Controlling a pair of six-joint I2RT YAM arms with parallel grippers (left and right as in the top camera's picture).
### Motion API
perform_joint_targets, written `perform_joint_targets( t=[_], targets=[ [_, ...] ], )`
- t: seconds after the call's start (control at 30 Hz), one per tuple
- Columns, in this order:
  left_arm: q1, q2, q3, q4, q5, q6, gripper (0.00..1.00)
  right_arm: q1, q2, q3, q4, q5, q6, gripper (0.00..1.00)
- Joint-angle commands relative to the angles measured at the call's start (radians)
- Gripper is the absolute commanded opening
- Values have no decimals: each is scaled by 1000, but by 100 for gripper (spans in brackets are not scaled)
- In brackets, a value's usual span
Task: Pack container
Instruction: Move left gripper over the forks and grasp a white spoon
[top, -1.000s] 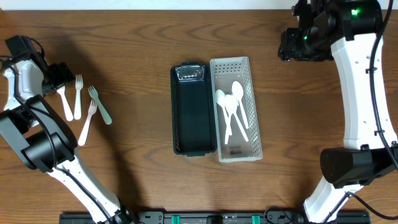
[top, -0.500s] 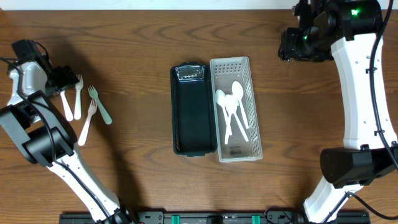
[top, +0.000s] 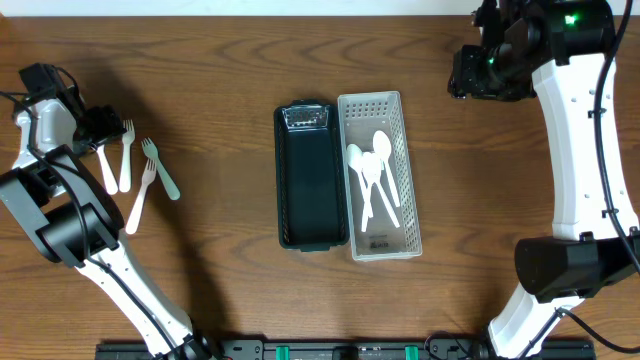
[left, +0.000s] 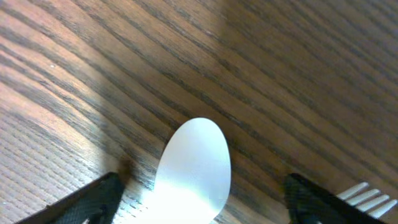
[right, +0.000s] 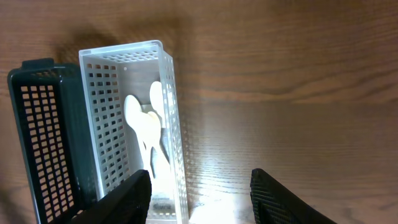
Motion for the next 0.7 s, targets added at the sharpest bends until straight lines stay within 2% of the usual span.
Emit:
perform_joint_targets(
  t=[0.0,0.2,0.67],
  targets=[
    [2,21,7,-2,-7,10,77,11,2,-2,-2,-1,20,54],
    [8,21,7,-3,-7,10,58,11,2,-2,-2,0,23,54],
    [13,21,7,2,-7,10,53,11,2,-2,-2,0,27,52]
  ],
)
